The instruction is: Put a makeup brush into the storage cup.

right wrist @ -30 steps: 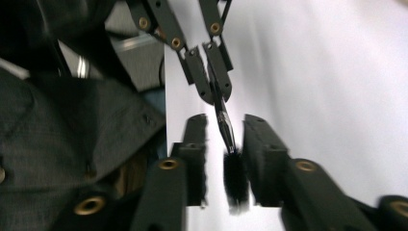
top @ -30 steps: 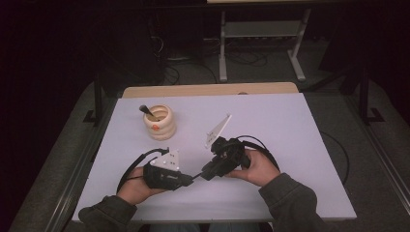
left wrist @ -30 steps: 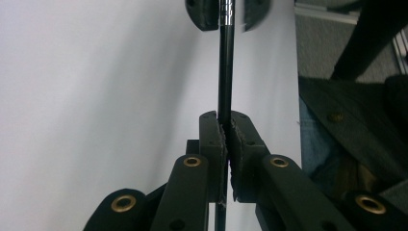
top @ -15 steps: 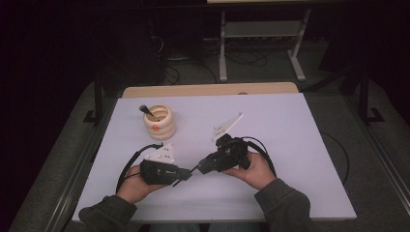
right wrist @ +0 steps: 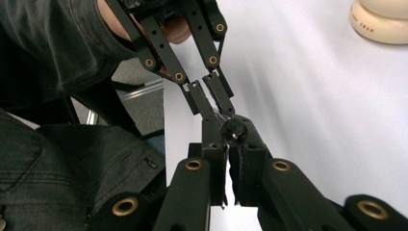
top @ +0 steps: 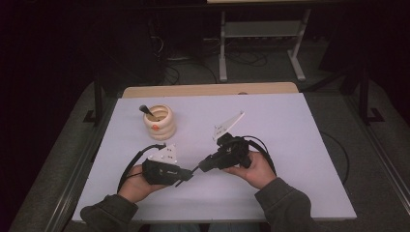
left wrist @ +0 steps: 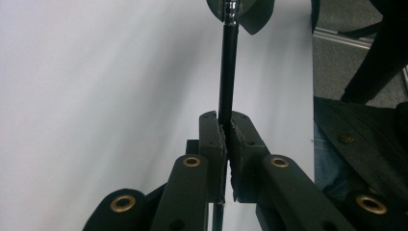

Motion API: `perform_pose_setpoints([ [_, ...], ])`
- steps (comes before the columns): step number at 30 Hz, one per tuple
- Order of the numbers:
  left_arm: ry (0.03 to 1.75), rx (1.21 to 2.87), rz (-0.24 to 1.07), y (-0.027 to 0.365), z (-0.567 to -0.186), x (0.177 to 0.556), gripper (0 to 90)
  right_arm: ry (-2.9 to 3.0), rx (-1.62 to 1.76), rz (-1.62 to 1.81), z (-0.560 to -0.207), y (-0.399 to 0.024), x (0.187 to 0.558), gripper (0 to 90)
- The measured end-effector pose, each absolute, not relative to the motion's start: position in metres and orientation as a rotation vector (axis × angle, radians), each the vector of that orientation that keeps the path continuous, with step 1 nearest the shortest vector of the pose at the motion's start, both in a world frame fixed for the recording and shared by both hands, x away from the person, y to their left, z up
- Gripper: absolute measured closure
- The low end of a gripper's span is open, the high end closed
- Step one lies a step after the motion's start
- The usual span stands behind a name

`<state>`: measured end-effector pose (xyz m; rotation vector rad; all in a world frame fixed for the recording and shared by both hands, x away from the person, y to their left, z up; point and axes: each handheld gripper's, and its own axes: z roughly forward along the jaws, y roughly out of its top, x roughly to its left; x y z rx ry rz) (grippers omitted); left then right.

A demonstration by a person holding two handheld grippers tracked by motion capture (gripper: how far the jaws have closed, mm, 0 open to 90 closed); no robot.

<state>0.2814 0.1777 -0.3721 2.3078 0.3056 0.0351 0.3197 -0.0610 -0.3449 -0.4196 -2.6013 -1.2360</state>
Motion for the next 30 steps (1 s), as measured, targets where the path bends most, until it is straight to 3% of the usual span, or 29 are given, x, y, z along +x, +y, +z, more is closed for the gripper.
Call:
perform_pose_setpoints([
  [3,0.285,2.320,0.023,0.174,-0.369,0.281,78.6,-2.648,-0.391,-1.190,-0.343,-0.058,0.319,84.6],
  [8,0.242,2.347,0.023,0.165,-0.362,0.279,78.6,-2.691,-0.350,-1.103,-0.340,-0.050,0.316,84.6],
  [21,0.267,2.350,0.006,0.160,-0.363,0.280,85.4,-2.740,-0.292,-1.071,-0.341,-0.043,0.312,84.4],
  [30,0.311,2.321,0.032,0.167,-0.358,0.285,85.5,-2.719,-0.391,-1.168,-0.342,-0.064,0.310,67.9],
])
